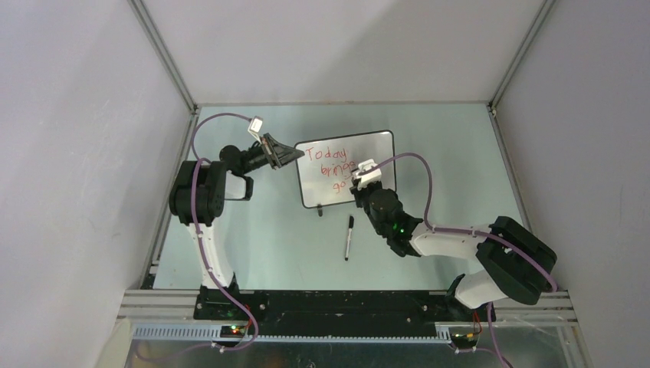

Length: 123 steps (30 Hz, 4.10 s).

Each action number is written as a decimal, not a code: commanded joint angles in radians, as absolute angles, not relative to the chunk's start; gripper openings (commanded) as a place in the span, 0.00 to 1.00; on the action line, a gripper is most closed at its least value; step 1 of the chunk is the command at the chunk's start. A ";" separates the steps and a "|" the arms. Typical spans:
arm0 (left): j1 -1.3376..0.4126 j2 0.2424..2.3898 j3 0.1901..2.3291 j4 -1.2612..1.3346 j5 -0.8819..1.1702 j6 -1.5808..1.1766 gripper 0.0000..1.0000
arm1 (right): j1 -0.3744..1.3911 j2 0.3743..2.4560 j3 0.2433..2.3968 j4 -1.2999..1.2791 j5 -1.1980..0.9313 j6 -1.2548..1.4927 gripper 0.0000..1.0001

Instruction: Write a sentence on the whiteboard

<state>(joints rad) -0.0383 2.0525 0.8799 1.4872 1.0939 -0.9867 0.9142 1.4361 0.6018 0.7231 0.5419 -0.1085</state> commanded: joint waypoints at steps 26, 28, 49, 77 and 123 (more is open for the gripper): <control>-0.031 2.040 0.885 1.535 1.097 -0.963 0.00 | 0.899 1.515 0.624 0.784 0.523 -0.081 0.00; -0.031 2.039 0.886 1.534 1.095 -0.963 0.00 | 0.897 1.517 0.624 0.787 0.525 -0.083 0.00; -0.031 2.039 0.885 1.535 1.095 -0.962 0.00 | 0.900 1.546 0.636 0.818 0.516 -0.100 0.00; -0.030 2.038 0.884 1.535 1.097 -0.962 0.00 | 0.912 1.505 0.640 0.673 0.550 -0.054 0.00; -0.031 2.039 0.885 1.535 1.097 -0.962 0.00 | 0.912 1.535 0.653 0.777 0.562 -0.094 0.00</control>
